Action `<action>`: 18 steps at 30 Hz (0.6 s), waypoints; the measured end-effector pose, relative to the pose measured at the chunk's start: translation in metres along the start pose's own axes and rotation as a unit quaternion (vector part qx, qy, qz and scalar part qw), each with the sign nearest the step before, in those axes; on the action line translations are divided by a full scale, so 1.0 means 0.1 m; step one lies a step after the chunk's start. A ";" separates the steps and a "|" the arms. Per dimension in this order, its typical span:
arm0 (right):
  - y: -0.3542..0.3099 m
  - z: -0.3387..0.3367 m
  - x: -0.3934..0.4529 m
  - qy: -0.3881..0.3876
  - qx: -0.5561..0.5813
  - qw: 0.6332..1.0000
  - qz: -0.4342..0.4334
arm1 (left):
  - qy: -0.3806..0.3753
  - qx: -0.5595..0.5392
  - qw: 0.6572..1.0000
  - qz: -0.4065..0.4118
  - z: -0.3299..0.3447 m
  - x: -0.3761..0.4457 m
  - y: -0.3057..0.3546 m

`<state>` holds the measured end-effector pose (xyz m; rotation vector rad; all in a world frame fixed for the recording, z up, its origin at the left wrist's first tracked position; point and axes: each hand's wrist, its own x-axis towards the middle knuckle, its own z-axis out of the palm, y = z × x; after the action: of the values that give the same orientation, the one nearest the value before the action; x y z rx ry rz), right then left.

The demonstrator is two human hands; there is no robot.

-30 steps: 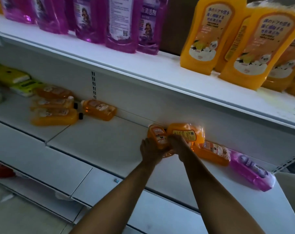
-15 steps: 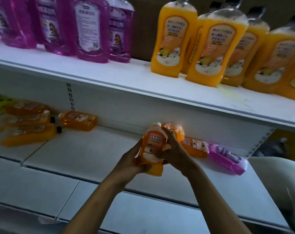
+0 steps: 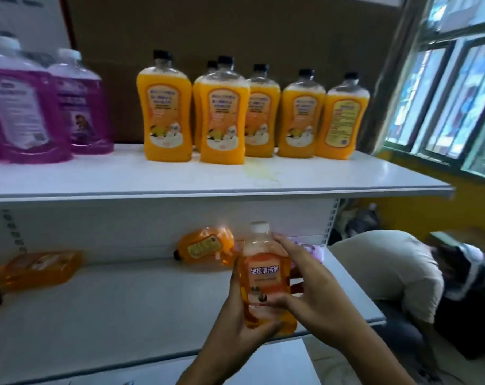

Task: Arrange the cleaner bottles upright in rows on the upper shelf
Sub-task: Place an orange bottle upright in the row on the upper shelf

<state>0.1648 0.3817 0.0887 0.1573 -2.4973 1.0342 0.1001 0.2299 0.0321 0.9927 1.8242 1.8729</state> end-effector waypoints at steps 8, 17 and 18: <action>-0.21 -0.58 -0.35 0.013 0.038 0.999 0.036 | -0.022 0.027 0.996 0.080 0.32 -0.06 0.42; -0.83 -0.58 -0.11 0.032 -0.124 0.976 -0.177 | 0.087 0.063 0.978 0.181 -0.05 -0.35 0.92; -0.93 -0.56 -0.04 0.027 -0.109 0.976 -0.189 | 0.102 0.067 0.974 0.190 -0.14 -0.40 0.97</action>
<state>0.2123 0.3535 0.1824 0.5063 -2.3832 0.5995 0.1396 0.1816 0.1170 1.3187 2.0129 2.1624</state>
